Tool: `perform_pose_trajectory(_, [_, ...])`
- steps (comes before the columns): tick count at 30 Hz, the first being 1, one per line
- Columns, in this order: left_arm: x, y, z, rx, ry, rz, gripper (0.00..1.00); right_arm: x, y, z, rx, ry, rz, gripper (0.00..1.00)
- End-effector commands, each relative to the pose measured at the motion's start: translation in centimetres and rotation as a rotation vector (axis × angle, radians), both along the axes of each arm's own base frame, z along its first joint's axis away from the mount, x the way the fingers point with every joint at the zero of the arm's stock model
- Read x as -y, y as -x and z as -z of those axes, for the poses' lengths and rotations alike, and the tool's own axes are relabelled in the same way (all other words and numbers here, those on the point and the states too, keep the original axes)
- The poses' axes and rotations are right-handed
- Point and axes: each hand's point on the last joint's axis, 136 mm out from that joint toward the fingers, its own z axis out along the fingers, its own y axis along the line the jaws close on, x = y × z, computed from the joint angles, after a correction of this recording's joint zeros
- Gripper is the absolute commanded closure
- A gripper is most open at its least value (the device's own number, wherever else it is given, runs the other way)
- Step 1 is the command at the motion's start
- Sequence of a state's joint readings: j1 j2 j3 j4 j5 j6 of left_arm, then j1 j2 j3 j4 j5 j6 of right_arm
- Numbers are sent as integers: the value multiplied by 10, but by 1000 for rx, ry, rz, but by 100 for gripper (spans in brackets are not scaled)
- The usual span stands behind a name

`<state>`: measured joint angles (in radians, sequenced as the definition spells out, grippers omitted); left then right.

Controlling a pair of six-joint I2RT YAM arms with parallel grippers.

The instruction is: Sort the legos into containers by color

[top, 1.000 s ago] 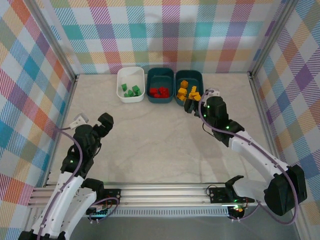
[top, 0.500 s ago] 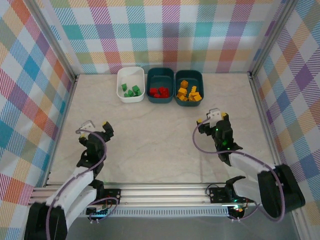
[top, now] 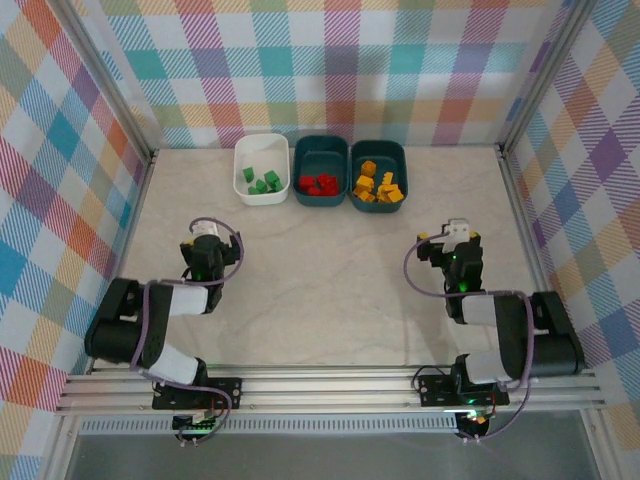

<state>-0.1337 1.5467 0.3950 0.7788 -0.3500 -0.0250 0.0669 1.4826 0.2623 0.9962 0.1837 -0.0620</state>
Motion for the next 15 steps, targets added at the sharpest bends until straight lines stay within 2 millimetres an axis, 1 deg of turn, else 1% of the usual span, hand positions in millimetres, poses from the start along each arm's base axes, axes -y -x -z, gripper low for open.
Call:
perform_pose_trajectory(1, [-4,-8,-9,56,13,11,0,-5,-14,-9,32,-82,-12,0])
perform_pose_trajectory(3, [-4,-8,-9,53,16,12,0,-3,-28,-1,-37,-86,-1,0])
perform_pose_trajectory(4, [-3,-8,-9,48,20,15,0,-1,-27,-1,-57,-115,-11,0])
perform_pose_trajectory(9, [-4,-8,-8,49,25,19,0,0,-28,0,-60,-116,-12,0])
perform_pose_trajectory(15, [-1,-8,-10,52,7,24,0,-4,-26,-1,-53,-104,-30,0])
